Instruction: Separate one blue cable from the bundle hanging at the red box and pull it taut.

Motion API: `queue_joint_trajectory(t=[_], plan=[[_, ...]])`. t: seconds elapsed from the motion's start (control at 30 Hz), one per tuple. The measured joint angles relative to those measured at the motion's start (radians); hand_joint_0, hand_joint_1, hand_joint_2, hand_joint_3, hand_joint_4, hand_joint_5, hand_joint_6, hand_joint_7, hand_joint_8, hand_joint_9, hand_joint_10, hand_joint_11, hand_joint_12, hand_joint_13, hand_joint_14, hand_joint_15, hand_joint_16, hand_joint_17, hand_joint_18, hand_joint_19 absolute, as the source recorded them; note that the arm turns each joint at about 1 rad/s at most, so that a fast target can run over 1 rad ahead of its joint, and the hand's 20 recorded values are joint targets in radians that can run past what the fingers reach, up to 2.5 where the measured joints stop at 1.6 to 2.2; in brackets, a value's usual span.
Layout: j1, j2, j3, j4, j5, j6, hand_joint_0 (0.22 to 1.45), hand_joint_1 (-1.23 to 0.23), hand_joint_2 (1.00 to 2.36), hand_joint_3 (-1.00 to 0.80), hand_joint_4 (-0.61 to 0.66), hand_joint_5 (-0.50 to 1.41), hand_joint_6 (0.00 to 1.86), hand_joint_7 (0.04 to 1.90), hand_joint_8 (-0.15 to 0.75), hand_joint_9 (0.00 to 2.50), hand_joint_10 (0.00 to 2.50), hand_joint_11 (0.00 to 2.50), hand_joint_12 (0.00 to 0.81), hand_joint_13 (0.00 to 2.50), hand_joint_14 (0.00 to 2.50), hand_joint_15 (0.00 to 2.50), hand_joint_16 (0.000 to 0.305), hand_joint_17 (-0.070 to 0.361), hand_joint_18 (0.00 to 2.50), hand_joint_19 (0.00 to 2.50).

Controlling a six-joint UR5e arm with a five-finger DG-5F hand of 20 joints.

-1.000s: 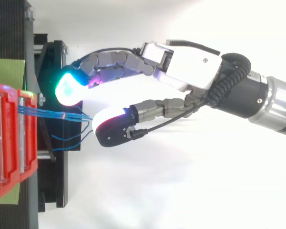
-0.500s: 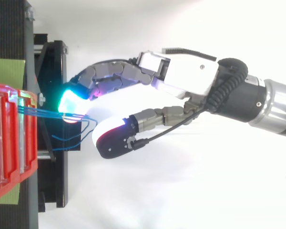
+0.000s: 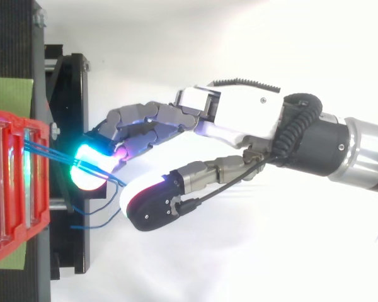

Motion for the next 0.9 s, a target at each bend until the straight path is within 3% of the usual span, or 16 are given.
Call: queue_joint_trajectory(t=[0.53, 0.9], plan=[[0.006, 0.000, 0.011, 0.018, 0.003, 0.042, 0.59, -0.51, 1.00, -0.48, 0.31, -0.13, 0.50, 0.97, 0.299, 0.76, 0.01, 0.28, 0.269, 0.47, 0.00, 0.07, 0.034, 0.076, 0.42, 0.20], [0.010, 0.001, 0.043, -0.032, 0.003, 0.047, 0.62, -0.52, 1.01, -0.42, 0.24, -0.11, 0.50, 1.14, 0.296, 0.80, 0.01, 0.30, 0.266, 0.50, 0.00, 0.07, 0.033, 0.074, 0.44, 0.20]])
